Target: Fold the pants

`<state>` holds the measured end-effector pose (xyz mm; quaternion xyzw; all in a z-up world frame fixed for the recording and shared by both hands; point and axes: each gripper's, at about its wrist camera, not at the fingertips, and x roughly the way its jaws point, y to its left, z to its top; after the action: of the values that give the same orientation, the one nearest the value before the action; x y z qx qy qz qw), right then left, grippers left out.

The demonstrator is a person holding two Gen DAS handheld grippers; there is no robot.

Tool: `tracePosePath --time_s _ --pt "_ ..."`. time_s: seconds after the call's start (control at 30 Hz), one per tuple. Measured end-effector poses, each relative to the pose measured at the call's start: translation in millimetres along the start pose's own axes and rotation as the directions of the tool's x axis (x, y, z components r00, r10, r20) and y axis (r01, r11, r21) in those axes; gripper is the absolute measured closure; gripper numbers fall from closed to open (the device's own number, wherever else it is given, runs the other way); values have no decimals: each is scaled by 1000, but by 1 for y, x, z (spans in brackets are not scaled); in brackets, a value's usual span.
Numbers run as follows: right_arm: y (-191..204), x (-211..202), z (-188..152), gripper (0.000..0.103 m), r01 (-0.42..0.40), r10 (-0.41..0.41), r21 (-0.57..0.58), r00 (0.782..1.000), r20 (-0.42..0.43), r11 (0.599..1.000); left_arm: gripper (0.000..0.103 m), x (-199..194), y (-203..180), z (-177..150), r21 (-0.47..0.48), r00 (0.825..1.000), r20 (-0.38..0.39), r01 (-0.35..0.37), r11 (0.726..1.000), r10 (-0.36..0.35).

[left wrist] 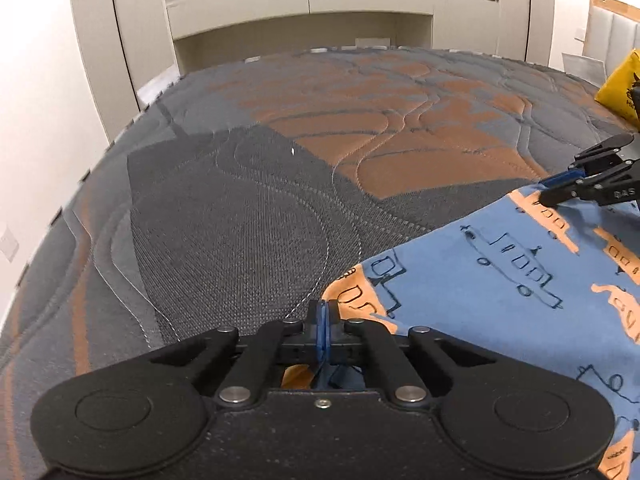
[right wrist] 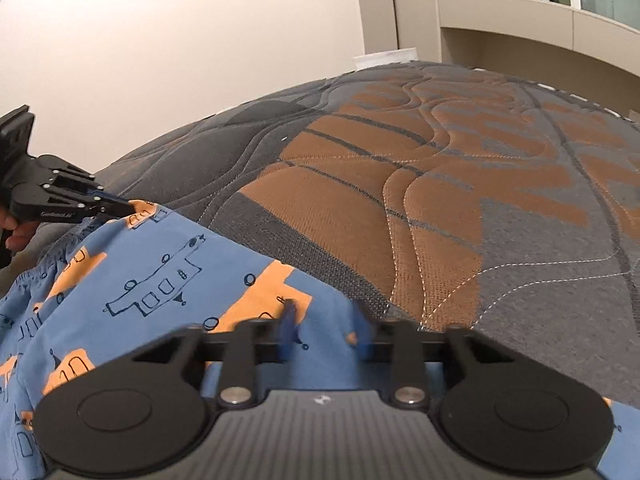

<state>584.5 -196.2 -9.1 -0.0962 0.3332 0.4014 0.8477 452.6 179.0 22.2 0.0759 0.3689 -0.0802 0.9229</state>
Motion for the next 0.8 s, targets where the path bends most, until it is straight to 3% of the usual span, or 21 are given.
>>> tracePosePath --time_s 0.17,0.3,0.47,0.6,0.8 --pt "26 -17 -5 98 90 -87 -59 995 48 994 103 -33 -12 -1 25 996 78 -36 999 34" --pt "52 -51 -13 99 159 -148 -73 980 137 985 103 -72 -24 -7 49 986 157 -58 997 50" --pt "106 -114 -40 99 248 -207 -131 941 269 960 103 -129 -45 -33 113 964 265 -60 992 28" --pt "165 -161 -77 99 350 -257 -225 897 360 909 103 -168 -59 -65 161 945 326 -39 986 -15" --pt "254 -208 -142 100 457 -311 -264 837 450 849 103 -200 -69 -119 244 923 364 35 969 -125"
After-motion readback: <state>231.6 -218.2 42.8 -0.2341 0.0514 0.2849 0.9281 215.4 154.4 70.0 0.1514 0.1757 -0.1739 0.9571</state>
